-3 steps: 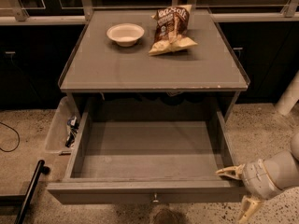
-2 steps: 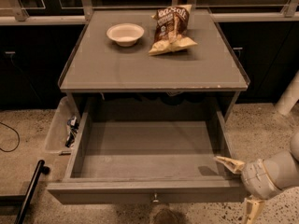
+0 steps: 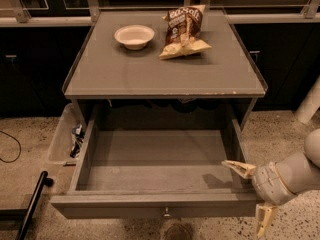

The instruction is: Open top drawer

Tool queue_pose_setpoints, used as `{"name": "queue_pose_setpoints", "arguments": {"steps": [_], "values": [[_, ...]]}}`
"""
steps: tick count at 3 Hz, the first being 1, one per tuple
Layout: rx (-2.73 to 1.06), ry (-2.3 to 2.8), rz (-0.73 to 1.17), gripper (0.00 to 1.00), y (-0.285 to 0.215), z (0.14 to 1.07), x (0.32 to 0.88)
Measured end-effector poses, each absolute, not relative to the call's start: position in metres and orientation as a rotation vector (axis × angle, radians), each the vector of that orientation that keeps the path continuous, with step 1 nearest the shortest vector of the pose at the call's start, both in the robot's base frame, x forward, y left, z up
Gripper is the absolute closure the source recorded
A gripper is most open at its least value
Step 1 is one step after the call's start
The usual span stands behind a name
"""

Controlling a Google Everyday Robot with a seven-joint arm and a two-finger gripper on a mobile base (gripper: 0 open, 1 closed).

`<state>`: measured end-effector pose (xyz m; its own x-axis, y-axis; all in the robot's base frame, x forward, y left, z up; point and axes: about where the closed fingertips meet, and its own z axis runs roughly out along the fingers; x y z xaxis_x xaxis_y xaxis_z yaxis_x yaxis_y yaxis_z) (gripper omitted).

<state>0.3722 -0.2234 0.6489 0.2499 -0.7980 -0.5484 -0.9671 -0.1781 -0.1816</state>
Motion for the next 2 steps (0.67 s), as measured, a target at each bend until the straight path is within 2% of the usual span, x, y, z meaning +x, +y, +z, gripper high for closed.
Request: {"name": "queue_pose_setpoints", "arguments": {"steps": [2], "values": [[-2.124,1.395,0.380,0.00,-0.191,0.756,0.411]]}}
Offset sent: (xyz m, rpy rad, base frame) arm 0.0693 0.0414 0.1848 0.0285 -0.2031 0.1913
